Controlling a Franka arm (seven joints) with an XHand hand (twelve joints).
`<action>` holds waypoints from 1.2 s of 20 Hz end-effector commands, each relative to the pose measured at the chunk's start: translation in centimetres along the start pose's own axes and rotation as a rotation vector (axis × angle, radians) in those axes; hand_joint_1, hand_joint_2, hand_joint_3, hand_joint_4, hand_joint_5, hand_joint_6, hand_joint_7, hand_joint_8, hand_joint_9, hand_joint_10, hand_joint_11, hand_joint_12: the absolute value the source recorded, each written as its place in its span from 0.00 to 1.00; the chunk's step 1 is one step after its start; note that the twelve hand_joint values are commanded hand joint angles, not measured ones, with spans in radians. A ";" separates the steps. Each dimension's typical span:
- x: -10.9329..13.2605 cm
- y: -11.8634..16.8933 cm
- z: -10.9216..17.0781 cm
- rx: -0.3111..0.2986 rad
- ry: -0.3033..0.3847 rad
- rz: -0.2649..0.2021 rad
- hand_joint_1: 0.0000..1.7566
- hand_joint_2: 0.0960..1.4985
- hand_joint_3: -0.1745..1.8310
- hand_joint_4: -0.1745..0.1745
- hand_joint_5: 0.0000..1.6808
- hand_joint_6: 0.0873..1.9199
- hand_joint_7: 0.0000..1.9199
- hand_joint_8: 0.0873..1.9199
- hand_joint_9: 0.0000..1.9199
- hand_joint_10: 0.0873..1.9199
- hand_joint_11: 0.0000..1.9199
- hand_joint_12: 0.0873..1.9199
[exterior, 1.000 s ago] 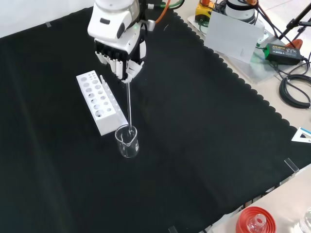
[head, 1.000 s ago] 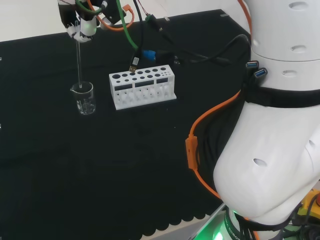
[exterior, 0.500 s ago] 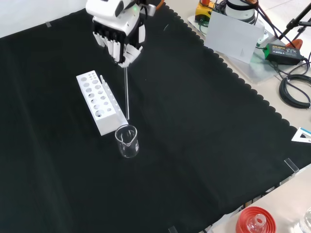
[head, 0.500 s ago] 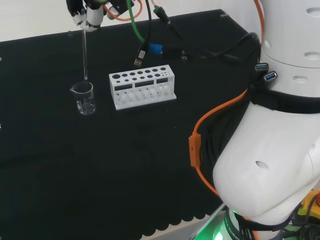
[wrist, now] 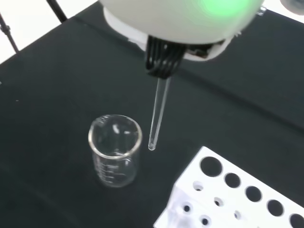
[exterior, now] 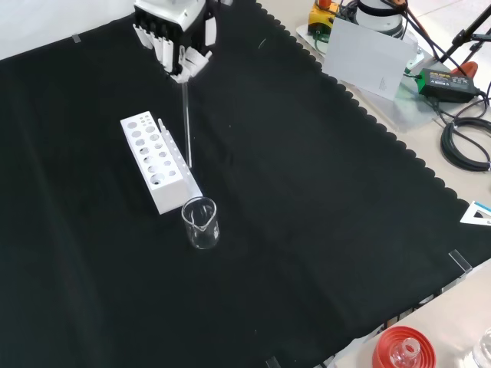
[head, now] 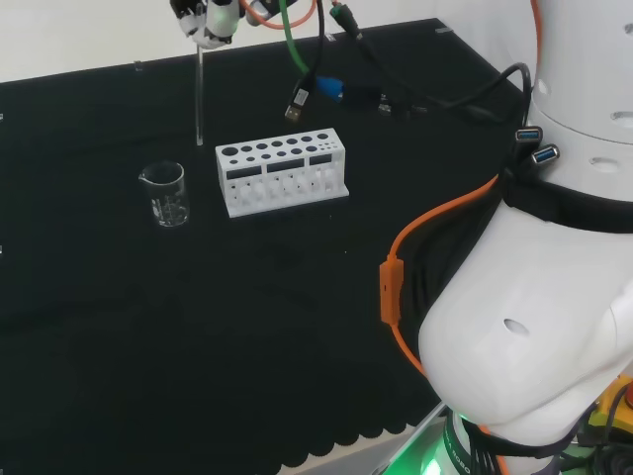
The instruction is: Put the glass rod back on the white test tube rack.
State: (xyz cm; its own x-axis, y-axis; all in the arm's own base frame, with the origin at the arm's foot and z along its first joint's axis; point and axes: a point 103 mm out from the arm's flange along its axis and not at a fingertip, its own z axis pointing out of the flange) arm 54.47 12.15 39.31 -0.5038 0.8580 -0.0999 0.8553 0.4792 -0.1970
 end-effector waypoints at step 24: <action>-11.6 -3.2 1.7 0.014 0.000 0.110 0.76 0.31 0.53 0.00 0.70 0.36 0.74 0.34 0.94 0.16 0.86 0.32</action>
State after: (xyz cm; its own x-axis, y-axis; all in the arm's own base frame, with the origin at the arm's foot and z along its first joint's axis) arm 57.21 1.07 39.28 -0.4127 0.9030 -0.1198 0.9007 0.3849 -0.2014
